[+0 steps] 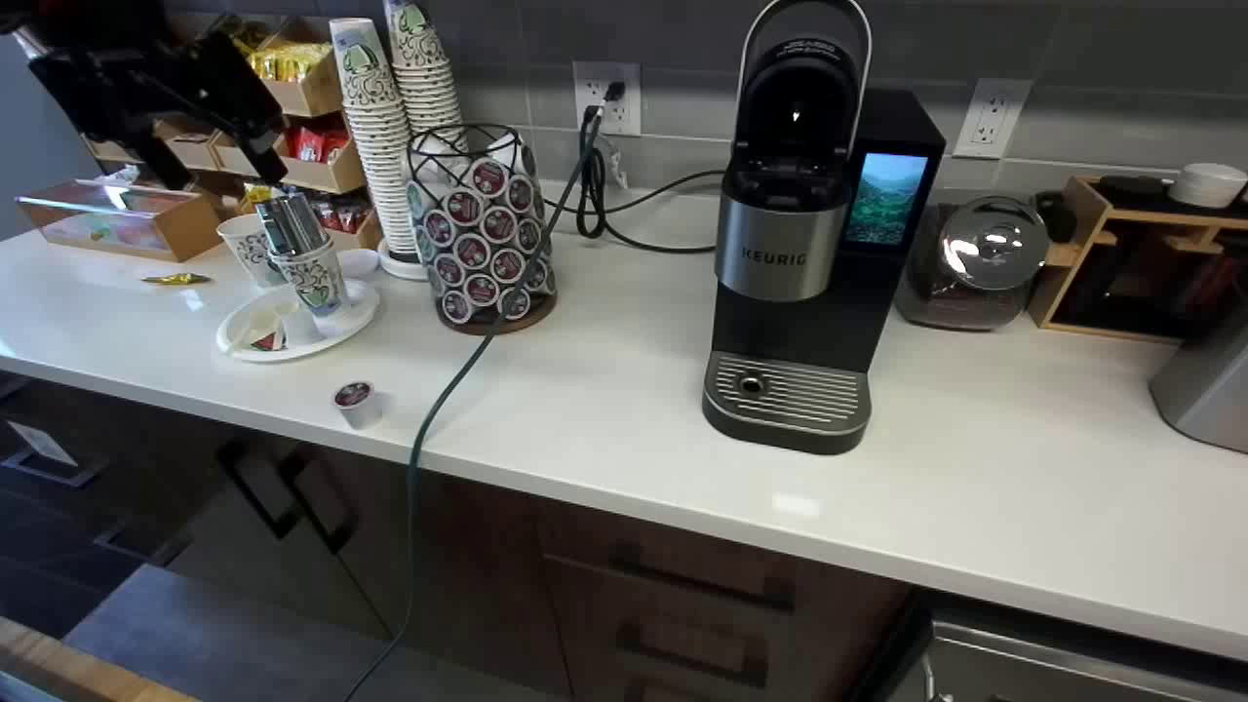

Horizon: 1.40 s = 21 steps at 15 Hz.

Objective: Pick up one yellow sachet from the topmost second tray from the right and put it in the paper cup on the left

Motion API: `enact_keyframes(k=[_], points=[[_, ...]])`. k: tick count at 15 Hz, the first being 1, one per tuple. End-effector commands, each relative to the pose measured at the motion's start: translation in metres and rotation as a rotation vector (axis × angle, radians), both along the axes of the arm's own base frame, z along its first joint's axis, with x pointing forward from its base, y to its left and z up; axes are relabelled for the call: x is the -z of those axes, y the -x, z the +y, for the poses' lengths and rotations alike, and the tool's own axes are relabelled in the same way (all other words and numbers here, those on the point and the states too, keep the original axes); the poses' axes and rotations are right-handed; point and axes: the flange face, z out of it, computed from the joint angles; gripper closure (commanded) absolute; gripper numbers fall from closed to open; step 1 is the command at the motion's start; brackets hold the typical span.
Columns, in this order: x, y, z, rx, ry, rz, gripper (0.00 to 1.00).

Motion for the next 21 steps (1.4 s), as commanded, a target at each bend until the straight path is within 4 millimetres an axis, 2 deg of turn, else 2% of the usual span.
enact_keyframes(k=[1, 4, 5, 9, 12, 16, 18, 21], points=[[-0.001, 0.000, 0.000, 0.000, 0.000, 0.001, 0.00], [-0.001, 0.000, 0.000, 0.000, 0.000, 0.001, 0.00], [0.000, 0.002, 0.020, -0.052, -0.101, -0.061, 0.00], [-0.004, 0.005, 0.114, -0.178, -0.229, -0.142, 0.00], [-0.013, 0.000, 0.199, -0.309, -0.264, -0.258, 0.00], [-0.020, -0.011, 0.296, -0.412, -0.256, -0.348, 0.00], [-0.020, -0.022, 0.336, -0.396, -0.246, -0.362, 0.00], [-0.022, -0.042, 0.379, -0.376, -0.234, -0.347, 0.00]])
